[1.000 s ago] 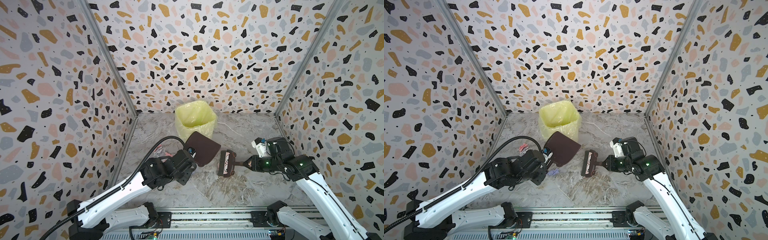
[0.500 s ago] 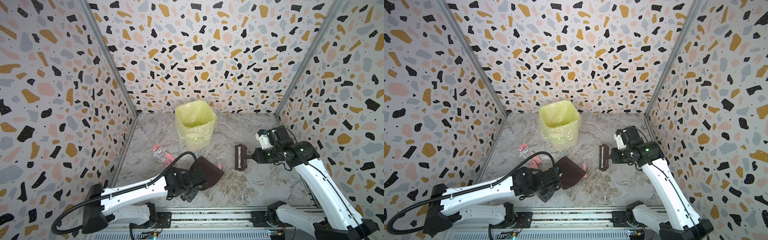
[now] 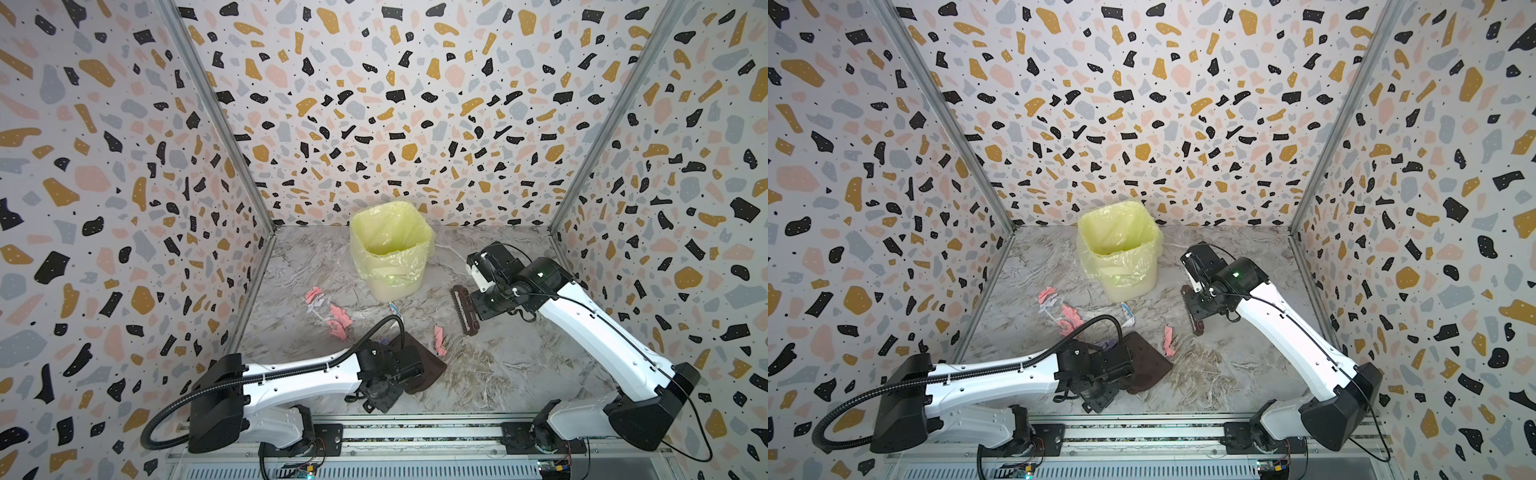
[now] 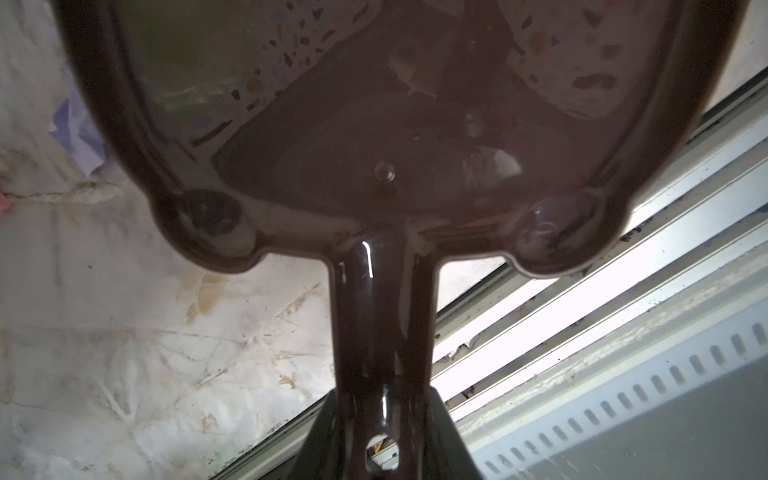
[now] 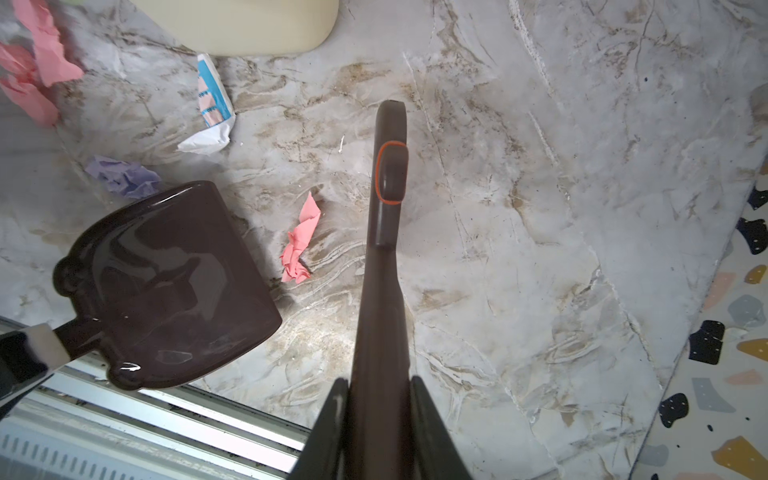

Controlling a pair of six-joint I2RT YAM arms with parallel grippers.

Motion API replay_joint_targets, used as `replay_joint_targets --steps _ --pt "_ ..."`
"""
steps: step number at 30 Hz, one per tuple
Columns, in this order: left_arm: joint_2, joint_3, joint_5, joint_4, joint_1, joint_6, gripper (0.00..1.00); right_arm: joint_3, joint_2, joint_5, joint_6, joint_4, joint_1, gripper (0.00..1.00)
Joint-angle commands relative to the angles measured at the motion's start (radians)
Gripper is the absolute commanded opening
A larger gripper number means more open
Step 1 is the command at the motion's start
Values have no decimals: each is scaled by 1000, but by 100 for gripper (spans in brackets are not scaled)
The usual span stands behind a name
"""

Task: Sweep away the paper scraps from the table
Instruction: 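Set the dustpan flat by the pink scrap while right gripper brings brush behind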

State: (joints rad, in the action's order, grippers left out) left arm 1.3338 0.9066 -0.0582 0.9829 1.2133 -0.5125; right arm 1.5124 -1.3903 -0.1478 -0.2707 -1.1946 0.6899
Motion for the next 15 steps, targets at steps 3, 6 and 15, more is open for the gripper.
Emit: replay_joint_targets --steps 3,6,15 --pt "29 14 14 -34 8 32 0 42 -17 -53 17 14 41 0" --pt "54 21 14 -44 9 48 0 42 -37 -56 18 18 60 0" --pt "106 29 3 -92 9 78 0 52 -77 -52 27 24 82 0"
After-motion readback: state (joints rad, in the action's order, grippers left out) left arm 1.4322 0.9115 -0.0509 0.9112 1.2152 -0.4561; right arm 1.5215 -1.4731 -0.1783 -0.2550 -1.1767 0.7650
